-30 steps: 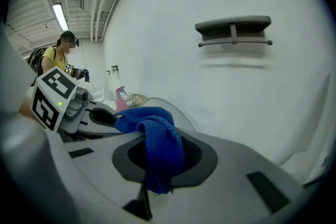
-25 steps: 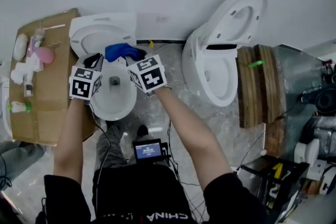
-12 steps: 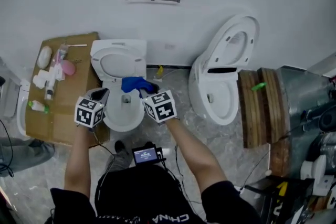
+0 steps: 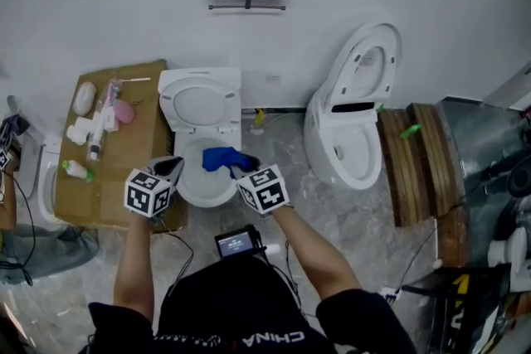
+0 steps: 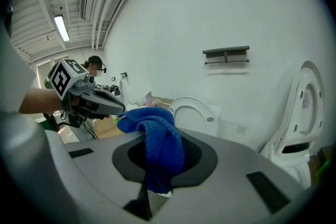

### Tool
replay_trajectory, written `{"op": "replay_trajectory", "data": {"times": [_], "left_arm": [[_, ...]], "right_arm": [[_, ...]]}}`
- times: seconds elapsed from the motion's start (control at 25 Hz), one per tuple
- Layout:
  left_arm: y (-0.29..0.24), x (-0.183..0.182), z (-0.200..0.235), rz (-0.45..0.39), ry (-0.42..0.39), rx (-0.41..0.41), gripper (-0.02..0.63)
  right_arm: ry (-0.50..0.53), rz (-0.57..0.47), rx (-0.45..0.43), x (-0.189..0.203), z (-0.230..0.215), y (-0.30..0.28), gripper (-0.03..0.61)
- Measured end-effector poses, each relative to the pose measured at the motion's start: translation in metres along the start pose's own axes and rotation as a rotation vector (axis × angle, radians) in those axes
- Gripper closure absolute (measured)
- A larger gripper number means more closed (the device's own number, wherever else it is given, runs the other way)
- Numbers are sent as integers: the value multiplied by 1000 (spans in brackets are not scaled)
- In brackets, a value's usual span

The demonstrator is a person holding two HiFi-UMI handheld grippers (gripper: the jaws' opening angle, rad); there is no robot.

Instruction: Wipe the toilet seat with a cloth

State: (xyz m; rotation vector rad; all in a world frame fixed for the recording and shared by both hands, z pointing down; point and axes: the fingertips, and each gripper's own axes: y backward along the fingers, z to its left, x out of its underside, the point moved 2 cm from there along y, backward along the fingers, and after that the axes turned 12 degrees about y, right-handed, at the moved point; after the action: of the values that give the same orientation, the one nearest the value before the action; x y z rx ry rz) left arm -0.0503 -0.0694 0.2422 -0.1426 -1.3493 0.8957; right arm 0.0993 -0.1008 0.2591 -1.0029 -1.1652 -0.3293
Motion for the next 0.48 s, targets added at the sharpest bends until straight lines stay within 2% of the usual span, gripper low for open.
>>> {"op": "replay_trajectory", "data": {"times": [0.24,0.48], "left_arm": [[50,47,-1,19,-13,61,601],[97,99,-7,31,-42,89,601]], "right_arm": [[-49,-3,68,11,61,19,525],[-27,16,139,20,120,45,525]]}}
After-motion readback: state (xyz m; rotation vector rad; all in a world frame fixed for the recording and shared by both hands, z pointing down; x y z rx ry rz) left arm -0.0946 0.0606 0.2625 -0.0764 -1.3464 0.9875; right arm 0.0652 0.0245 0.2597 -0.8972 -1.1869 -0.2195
